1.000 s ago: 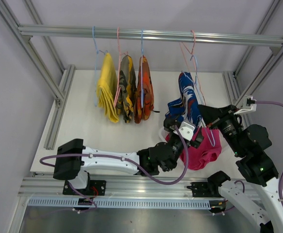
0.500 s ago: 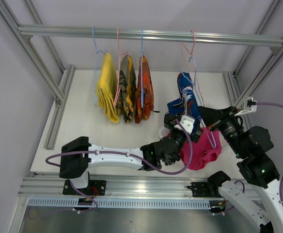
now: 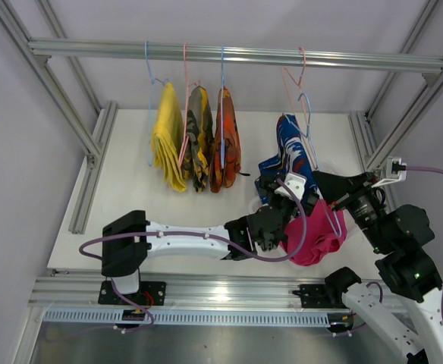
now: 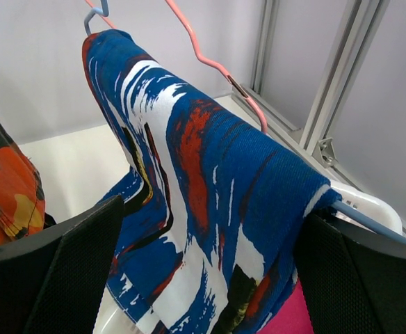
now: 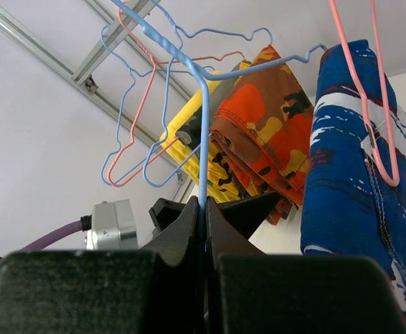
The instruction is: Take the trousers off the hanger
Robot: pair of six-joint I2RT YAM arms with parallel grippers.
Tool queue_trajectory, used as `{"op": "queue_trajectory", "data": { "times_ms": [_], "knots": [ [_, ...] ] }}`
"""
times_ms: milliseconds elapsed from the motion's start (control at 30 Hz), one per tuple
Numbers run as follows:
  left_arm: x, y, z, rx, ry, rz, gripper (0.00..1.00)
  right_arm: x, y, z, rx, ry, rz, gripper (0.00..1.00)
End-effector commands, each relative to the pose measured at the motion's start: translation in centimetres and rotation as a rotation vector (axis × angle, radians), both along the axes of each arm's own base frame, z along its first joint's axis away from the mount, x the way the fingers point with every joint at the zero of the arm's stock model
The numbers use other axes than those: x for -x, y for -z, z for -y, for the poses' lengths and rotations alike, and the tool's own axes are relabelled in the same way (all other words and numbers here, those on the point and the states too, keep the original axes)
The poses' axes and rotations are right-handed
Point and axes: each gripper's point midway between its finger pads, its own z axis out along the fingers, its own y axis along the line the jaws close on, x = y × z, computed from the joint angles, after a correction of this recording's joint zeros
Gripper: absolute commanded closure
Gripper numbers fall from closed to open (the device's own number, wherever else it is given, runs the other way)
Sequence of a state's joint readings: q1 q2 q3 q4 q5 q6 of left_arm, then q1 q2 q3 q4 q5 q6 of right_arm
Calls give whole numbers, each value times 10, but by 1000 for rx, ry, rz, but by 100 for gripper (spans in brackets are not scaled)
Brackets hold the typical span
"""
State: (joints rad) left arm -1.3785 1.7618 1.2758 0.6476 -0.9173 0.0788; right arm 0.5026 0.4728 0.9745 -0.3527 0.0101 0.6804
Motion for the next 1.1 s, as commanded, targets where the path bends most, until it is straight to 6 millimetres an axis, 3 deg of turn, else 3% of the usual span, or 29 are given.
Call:
{"op": "queue_trajectory", "data": {
  "times_ms": [0, 200, 400, 433, 500, 533, 667, 933, 1067],
  "knots": [
    [-11, -17, 0, 66, -34, 7, 1, 18, -32, 1, -64, -43, 105, 100],
    [-15, -13, -2, 28, -63, 37, 4, 23, -30, 3, -79, -48, 101, 100],
    [-16, -8, 0, 21, -71, 40, 35, 26, -24, 4, -80, -53, 87, 100],
    [-16, -8, 0, 19, -69, 41, 48, 26, -22, 3, -77, -54, 83, 100],
    [-16, -6, 0, 14, -69, 41, 61, 28, -22, 4, -77, -57, 85, 100],
    [-16, -6, 0, 13, -69, 40, 75, 28, -21, 3, -80, -62, 83, 100],
    [-18, -6, -4, 19, -88, 39, 99, 29, -15, -1, -87, -82, 66, 100],
    [-14, -15, -14, 35, -81, 46, 99, 26, 6, -1, -76, -76, 30, 100],
    [-8, -37, -27, 65, -79, 56, 100, 21, 31, -4, -74, -74, -11, 100]
  ]
}}
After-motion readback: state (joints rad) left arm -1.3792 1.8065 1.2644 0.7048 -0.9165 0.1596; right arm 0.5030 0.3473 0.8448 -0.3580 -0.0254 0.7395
